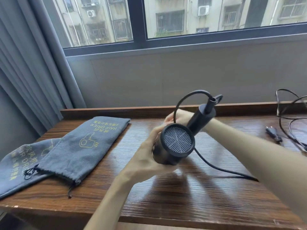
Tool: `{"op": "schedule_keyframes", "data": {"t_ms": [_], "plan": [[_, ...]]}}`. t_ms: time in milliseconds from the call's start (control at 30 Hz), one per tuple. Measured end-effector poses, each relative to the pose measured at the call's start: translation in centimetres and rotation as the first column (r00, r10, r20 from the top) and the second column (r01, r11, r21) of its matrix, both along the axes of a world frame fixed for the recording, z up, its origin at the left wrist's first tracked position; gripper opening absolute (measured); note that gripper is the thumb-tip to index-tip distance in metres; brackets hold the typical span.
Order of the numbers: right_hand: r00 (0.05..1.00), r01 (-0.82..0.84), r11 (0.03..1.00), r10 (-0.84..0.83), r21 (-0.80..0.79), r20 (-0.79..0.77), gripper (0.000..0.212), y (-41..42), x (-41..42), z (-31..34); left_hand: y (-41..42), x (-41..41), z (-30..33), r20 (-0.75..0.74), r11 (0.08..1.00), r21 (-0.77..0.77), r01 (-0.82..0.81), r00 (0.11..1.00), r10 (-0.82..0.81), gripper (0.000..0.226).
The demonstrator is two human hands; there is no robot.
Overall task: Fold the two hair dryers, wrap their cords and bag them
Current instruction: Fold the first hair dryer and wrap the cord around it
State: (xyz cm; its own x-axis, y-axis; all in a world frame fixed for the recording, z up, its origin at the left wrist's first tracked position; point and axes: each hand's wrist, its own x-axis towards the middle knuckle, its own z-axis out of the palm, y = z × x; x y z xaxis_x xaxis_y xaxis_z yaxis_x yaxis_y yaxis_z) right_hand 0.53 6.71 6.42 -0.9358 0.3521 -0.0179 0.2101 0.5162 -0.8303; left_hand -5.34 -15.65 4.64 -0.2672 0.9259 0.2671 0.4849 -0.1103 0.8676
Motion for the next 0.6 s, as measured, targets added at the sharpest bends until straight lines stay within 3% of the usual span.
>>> {"op": "schedule_keyframes", "data": {"t_ms": [67, 267, 467, 533, 600], "plan": [[0.999, 0.035, 0.995, -0.037, -0.090, -0.020, 0.025, -0.4, 1.5, -2.3, 0.0, -0.4, -0.3, 0.048, 0.999, 0.021, -0.045, 0.998, 0.044, 0.082], [0.980, 0.053, 0.970, -0.005, -0.238, 0.197, 0.027, -2.2, 5.9, -4.3, 0.6, -2.1, -1.6, 0.168, 0.968, 0.094, -0.233, 0.962, 0.215, 0.077], [0.875, -0.021, 0.998, -0.014, 0.067, 0.483, 0.034, -3.4, 12.2, -1.7, 0.7, -3.6, -2.0, 0.211, 0.944, 0.100, -0.315, 0.934, 0.289, 0.073], [0.908, -0.025, 0.972, -0.075, 0.233, 0.412, 0.035, -3.4, 13.6, 1.8, 0.6, -4.1, -2.1, 0.217, 0.938, 0.091, -0.335, 0.926, 0.309, 0.073], [0.968, -0.004, 0.943, -0.079, 0.332, 0.236, 0.031, -3.5, 14.0, 5.7, 0.6, -4.2, -2.4, 0.209, 0.939, 0.075, -0.334, 0.926, 0.313, 0.072]]}}
